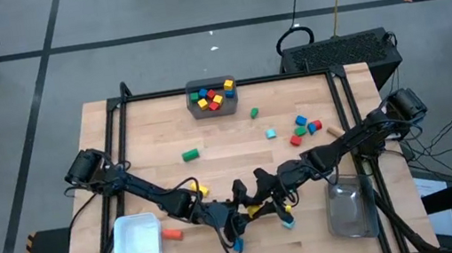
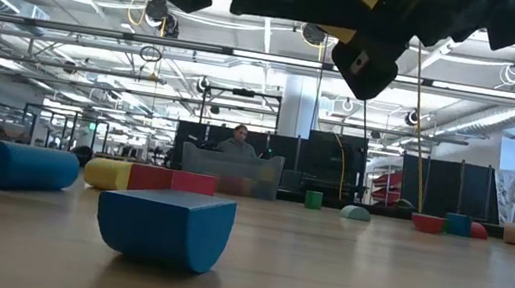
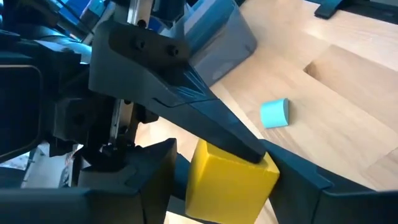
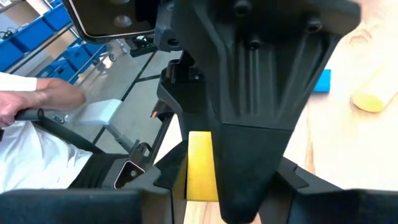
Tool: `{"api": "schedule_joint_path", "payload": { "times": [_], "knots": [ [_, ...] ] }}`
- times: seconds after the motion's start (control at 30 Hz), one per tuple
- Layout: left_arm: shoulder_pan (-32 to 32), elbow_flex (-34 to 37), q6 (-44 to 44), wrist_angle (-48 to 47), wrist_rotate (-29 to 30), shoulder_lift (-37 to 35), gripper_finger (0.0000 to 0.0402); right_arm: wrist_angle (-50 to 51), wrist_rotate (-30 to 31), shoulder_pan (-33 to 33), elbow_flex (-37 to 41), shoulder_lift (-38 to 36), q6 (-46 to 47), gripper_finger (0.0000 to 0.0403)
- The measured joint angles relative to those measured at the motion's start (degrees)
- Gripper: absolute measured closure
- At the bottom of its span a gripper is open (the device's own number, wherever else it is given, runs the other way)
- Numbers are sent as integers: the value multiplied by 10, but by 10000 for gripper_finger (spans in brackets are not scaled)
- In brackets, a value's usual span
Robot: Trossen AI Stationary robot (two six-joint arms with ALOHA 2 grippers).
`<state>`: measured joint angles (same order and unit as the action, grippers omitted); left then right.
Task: Sort blocks by size
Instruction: Put the yellow square block into the top black bin
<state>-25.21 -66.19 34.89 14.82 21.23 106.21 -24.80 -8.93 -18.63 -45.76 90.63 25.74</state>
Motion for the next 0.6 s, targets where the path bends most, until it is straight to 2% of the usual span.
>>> {"api": "schedule_joint_path", "payload": {
  "times": [0.23,0.33,0.6],
  "knots": [
    [-5,0,5,-2,2,0,241,-7,-9,6,0,0,22,277],
    [-4,0,5,-2,6,0,245,-5,-16,7,0,0,27,273],
    [-4,0,-33,-2,77,-2,250,14,-2,12,-1,-11,-19,209]
  ]
}}
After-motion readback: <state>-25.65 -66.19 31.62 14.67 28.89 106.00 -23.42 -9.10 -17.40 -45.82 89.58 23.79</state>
